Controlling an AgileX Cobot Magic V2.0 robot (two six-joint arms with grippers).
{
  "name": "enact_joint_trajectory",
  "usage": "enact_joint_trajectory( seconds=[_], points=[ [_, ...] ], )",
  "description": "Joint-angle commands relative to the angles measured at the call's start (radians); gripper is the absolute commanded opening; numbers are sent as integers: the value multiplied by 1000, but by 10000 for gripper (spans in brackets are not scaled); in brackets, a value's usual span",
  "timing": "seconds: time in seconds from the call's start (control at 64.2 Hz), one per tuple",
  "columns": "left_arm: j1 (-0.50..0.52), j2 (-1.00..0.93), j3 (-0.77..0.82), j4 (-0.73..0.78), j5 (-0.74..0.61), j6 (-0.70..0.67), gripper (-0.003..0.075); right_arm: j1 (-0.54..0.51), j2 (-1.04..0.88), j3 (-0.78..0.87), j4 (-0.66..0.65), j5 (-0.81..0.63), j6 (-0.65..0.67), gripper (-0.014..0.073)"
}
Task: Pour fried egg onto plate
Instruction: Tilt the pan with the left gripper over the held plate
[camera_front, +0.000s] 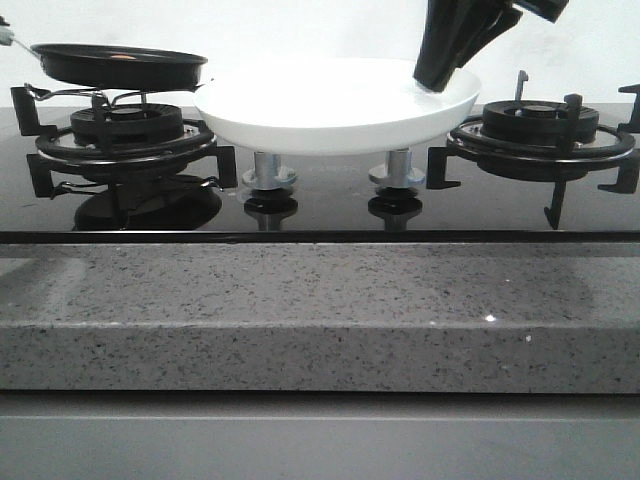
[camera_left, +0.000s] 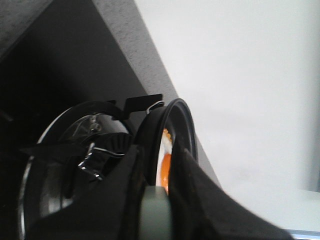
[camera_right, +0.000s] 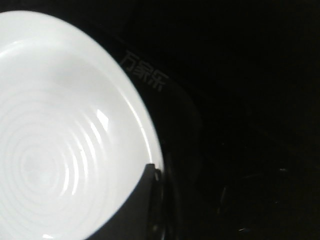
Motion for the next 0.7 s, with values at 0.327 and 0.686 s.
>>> enact_joint_trajectory(
  seconds=[0.327,0.686],
  points=[
    [-23,-133,-140,-107,175,45,-19,-1,-55,-23,39,-20,-8,-67],
    [-149,-270,-156,109,165,74,-20,-1,-55,-23,39,-20,-8,-67]
  ],
)
